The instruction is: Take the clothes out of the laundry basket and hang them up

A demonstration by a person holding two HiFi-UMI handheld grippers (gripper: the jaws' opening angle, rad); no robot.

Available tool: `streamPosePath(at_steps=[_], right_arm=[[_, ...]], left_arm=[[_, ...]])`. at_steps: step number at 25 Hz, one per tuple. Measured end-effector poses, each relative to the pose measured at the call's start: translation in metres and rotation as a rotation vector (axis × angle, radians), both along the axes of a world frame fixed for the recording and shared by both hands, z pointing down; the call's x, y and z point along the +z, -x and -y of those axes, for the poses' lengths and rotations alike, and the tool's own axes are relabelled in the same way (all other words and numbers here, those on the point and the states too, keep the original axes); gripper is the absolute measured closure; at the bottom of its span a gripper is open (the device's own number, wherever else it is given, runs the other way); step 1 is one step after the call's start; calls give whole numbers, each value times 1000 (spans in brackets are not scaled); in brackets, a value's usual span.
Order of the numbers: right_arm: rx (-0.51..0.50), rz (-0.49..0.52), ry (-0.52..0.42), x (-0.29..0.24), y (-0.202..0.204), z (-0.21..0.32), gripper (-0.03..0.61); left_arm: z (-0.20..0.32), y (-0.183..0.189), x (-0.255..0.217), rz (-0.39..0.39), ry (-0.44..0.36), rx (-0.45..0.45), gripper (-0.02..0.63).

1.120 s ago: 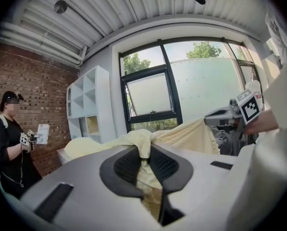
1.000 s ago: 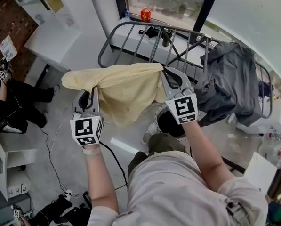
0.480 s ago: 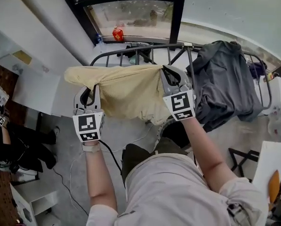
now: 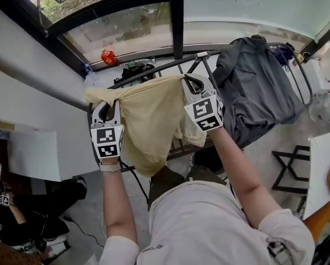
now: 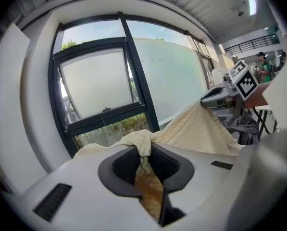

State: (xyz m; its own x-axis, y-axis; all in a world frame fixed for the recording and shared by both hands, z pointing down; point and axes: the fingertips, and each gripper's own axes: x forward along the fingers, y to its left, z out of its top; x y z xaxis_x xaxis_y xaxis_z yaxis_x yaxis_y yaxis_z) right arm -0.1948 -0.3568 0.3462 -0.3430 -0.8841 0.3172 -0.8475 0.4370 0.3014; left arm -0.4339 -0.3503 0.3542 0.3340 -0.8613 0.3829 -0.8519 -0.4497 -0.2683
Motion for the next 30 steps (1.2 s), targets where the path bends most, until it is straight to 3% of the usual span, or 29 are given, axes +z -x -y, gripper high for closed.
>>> streamPosePath(at_steps=[8,15,20,26,30], right_arm=[[165,-64,184,78,5,47,561],[260,-93,306,136,16,56,561],[279,-35,363,151,17,49,515],[295,57,413,155,15,29,365],[281,93,400,146,13,7,360]], left_arm=[[72,0,98,-25,193,156,548],[96,5,167,-72,328,197,534],[98,5,183,-113,365,193,497],[92,9,182,-130,373,167,401],[74,10,173,-114,368,153,368]])
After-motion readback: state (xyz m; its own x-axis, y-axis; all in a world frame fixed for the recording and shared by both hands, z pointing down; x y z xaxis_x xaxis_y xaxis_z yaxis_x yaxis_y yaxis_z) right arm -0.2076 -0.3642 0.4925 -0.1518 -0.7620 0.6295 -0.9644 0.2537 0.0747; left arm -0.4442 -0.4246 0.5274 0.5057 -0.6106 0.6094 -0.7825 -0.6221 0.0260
